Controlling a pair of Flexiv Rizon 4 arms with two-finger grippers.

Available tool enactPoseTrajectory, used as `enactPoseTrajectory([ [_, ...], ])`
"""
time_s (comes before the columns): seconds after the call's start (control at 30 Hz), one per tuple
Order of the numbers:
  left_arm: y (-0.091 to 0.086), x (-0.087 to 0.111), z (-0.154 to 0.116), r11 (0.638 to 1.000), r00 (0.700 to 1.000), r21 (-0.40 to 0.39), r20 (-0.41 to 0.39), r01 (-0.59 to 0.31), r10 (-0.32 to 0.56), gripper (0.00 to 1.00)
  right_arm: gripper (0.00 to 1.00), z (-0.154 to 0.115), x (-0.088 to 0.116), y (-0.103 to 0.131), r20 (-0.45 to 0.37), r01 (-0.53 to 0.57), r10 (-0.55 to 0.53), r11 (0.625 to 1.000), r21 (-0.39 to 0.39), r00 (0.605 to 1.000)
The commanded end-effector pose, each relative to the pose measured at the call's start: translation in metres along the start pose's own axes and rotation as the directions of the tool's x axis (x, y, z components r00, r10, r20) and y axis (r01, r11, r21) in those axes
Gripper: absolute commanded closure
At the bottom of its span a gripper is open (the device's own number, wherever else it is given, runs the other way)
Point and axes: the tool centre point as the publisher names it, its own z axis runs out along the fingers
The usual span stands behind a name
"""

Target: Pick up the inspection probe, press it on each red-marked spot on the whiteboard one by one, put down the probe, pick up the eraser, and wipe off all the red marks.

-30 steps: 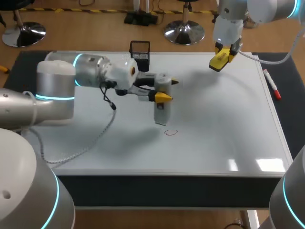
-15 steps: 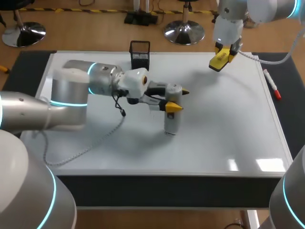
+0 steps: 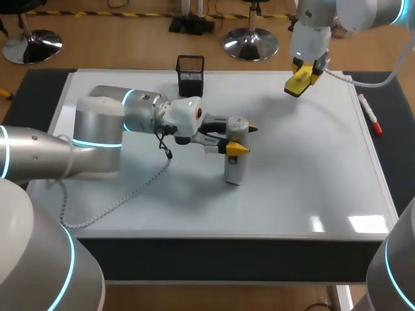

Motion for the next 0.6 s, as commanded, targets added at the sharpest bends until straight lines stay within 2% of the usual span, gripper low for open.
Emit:
enactPoseTrajectory([
  [0.03, 0.0026, -0.0005, -0.0018, 1.0, 1.0, -0.001, 0.006, 0.004, -0.004, 1.0, 1.0, -0.0013, 0.0006, -0.0007, -0.003, 0.001, -0.001, 1.0, 0.002, 1.0],
  [0.33, 0.0092, -0.0001, -0.005, 1.0, 1.0, -0.013, 0.012, 0.011, -0.011, 1.0, 1.0, -0.0013, 0.0006, -0.0007, -0.003, 0.001, -0.001, 1.0, 0.002, 1.0],
  [0.6, 0.0068, 0.0007, -0.0039, 1.0, 1.0, -0.014, 0.007, 0.005, -0.005, 1.0, 1.0, -0.0013, 0.0006, -0.0007, -0.003, 0.001, -0.001, 1.0, 0.002, 1.0],
])
